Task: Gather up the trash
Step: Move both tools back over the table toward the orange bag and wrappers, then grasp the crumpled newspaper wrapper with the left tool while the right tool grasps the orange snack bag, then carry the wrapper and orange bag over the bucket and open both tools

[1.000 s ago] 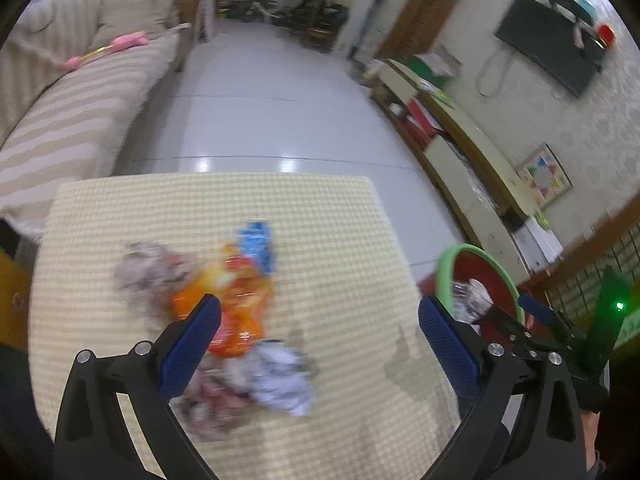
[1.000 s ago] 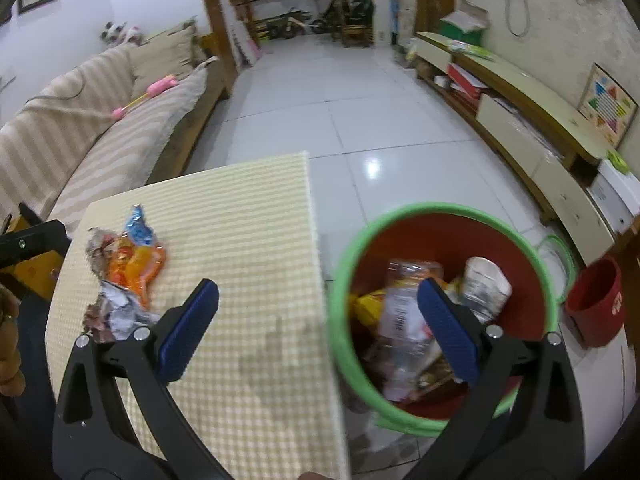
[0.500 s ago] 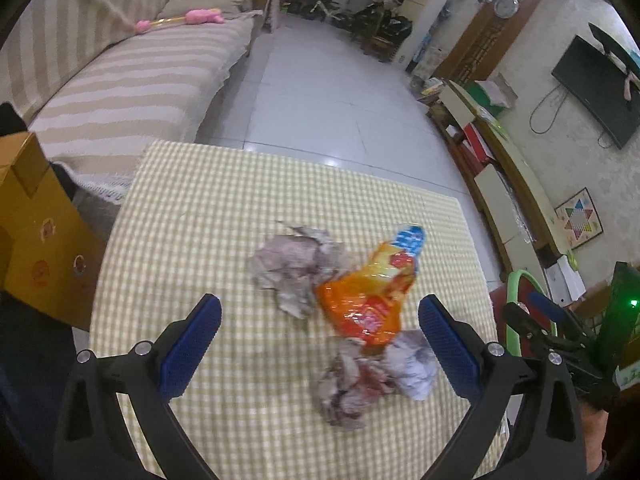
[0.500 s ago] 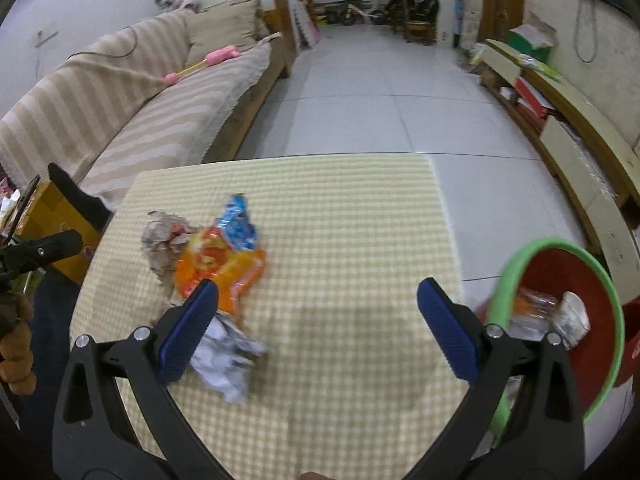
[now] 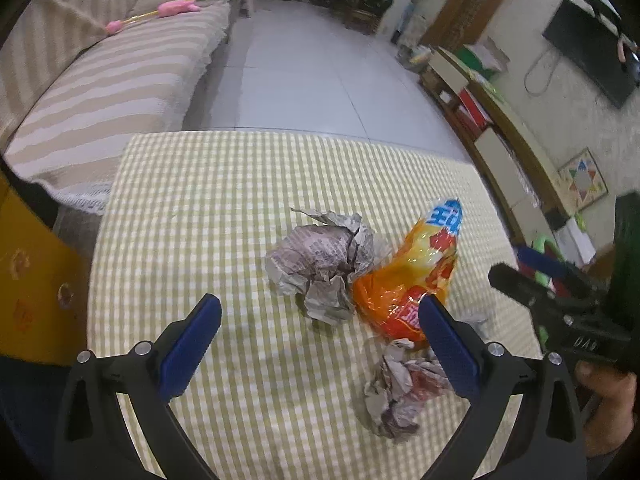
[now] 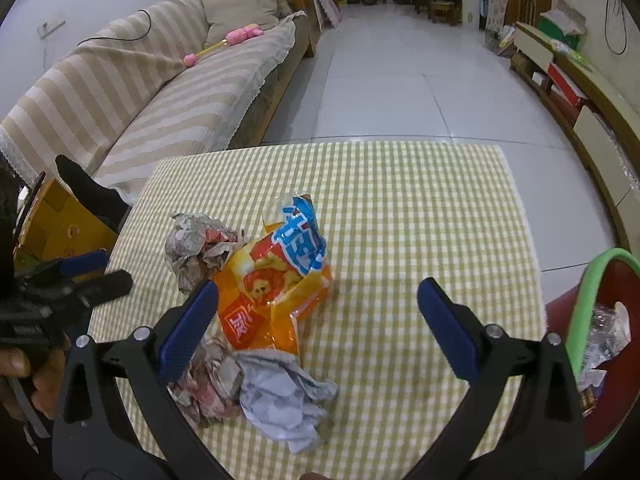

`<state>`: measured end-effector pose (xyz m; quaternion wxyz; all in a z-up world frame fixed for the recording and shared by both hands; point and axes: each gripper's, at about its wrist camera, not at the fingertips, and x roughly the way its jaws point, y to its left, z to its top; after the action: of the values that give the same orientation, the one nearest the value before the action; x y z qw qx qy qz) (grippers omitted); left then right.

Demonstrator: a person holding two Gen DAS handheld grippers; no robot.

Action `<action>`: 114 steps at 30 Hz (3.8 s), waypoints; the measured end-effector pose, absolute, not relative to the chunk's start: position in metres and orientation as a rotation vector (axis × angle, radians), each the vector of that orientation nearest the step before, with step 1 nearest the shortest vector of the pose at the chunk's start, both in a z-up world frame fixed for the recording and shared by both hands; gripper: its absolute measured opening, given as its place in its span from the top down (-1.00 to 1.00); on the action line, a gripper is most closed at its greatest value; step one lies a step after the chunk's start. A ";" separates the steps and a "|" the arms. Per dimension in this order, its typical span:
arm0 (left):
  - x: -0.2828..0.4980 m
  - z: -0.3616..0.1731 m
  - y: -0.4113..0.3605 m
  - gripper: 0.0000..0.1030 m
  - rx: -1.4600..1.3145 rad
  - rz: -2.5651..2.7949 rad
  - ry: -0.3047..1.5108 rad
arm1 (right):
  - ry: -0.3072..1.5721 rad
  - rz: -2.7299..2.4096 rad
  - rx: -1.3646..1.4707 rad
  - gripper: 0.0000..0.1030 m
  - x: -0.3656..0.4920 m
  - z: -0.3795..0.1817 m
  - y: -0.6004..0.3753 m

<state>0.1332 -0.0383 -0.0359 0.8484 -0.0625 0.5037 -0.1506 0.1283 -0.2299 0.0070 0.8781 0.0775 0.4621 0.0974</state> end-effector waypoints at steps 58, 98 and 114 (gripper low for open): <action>0.117 -0.001 -0.031 0.16 -0.079 -0.375 0.942 | 0.869 0.264 0.259 -0.18 0.124 0.048 -0.226; 0.072 0.064 -0.274 0.16 0.038 -0.718 0.881 | 0.736 -0.077 0.386 -0.19 -0.004 0.082 -0.471; 0.053 0.056 -0.390 0.14 0.066 -0.842 0.916 | 0.749 -0.223 0.463 -0.20 -0.042 0.054 -0.561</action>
<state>0.0525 -0.3902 0.0562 0.8121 0.0309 0.4291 -0.3943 -0.0419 -0.5607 0.0543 0.8986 0.2235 0.3620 -0.1075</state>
